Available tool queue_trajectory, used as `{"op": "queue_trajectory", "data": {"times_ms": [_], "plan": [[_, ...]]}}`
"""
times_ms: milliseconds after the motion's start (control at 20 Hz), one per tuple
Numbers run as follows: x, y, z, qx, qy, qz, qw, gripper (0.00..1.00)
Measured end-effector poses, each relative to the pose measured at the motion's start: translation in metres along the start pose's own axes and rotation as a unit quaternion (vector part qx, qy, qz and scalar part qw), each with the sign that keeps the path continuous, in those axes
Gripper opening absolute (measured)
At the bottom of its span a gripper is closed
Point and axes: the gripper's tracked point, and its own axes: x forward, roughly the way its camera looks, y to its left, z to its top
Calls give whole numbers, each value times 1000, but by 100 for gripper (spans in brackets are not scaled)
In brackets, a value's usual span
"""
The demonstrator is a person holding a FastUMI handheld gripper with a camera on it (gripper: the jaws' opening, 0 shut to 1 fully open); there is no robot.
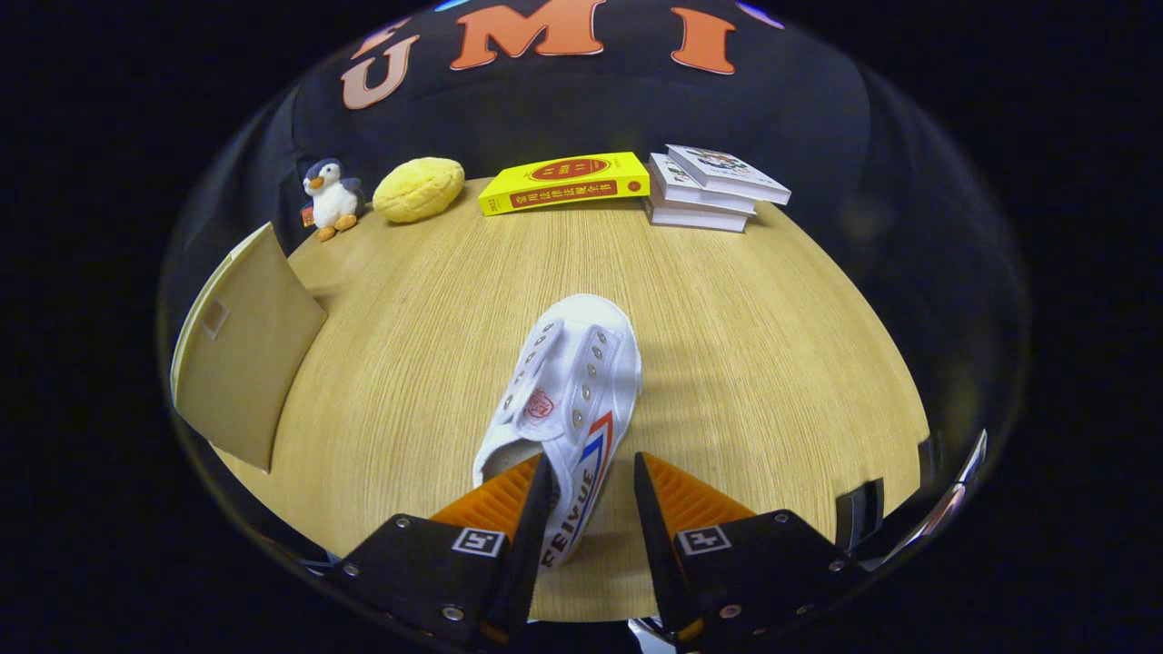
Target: Open the storage box then place both shoes into the box .Put the left shoe in first, then the right shoe, with the right side of both shoes facing outward in a uniform manner.
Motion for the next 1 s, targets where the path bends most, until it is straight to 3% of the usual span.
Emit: {"op": "queue_trajectory", "data": {"times_ms": [150, 300, 450, 500, 600, 800, 1000], "plan": [[16, -1, 8, -23, -33, -14, 999, 47], [24, -3, 10, 3, -42, -21, 999, 38], [31, -17, 13, 12, -43, -46, 998, 22], [32, -22, 15, 15, -42, -51, 998, 10], [31, -22, 20, 38, -33, -42, 998, 2], [19, -10, 39, 92, -32, -10, 995, 1], [-5, 10, 73, 86, -56, 6, 995, 1]]}}
